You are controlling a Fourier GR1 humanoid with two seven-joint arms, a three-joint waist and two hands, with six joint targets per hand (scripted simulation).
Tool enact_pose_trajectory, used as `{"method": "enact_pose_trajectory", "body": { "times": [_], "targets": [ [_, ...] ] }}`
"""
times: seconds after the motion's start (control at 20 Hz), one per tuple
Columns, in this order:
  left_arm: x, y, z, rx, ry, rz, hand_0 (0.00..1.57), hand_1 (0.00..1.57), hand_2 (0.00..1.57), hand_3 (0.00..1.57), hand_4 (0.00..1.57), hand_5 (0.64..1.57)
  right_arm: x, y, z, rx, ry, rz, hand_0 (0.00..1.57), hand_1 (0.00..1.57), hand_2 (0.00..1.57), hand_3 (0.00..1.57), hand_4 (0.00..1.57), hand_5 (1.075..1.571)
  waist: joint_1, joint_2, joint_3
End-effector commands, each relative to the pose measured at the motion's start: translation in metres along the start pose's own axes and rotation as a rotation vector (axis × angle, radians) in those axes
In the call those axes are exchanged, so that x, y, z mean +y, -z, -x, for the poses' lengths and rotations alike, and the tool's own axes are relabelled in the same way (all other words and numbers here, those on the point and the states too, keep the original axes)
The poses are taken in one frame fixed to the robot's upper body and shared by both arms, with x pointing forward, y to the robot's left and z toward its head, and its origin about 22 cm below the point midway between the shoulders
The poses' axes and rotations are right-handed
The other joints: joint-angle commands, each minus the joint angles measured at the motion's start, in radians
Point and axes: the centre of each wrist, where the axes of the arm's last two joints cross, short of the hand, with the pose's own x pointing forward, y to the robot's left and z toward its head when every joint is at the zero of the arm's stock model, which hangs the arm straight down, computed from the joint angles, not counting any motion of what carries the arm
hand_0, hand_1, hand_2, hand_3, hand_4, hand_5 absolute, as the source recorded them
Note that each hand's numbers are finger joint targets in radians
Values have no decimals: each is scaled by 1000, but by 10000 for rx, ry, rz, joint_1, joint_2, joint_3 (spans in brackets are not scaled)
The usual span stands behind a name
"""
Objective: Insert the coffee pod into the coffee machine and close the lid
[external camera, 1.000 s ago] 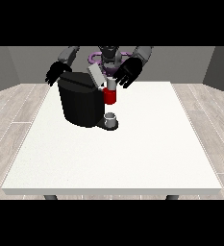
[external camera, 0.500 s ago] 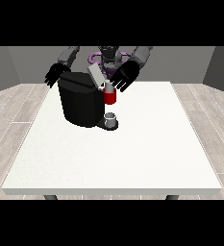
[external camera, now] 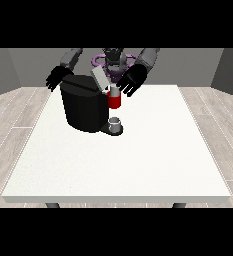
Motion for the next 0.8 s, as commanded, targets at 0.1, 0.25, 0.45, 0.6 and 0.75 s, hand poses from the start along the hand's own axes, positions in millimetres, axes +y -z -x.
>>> {"method": "enact_pose_trajectory", "body": {
  "times": [0.1, 0.25, 0.45, 0.6, 0.75],
  "targets": [
    [-22, 4, -10, 24, 7, 603, 1236, 1236, 1279, 1197, 487, 1571, -10, 11, -4, 305, -176, 311, 0, 0, 0, 0, 443, 1571, 285, -267, -3],
    [-21, -5, 10, -24, -116, 618, 1221, 1221, 1265, 1171, 485, 1571, -16, 0, 6, 533, 51, 389, 0, 0, 0, 0, 446, 1571, 250, -240, -4],
    [10, 2, -2, 66, -81, -28, 1211, 1211, 1239, 1123, 460, 1571, -9, 1, 1, -270, 74, -34, 0, 0, 0, 0, 418, 1571, -270, 407, -2],
    [3, 4, -5, 138, 97, 225, 1129, 1129, 1167, 1028, 443, 1571, 9, 4, -5, 114, -43, -58, 0, 0, 0, 0, 397, 1571, -112, 94, -4],
    [26, 0, 1, 109, 368, 219, 1118, 1118, 1158, 990, 442, 1571, -4, 7, -7, -51, -66, 11, 0, 0, 0, 0, 401, 1571, -78, 125, -3]
  ]
}}
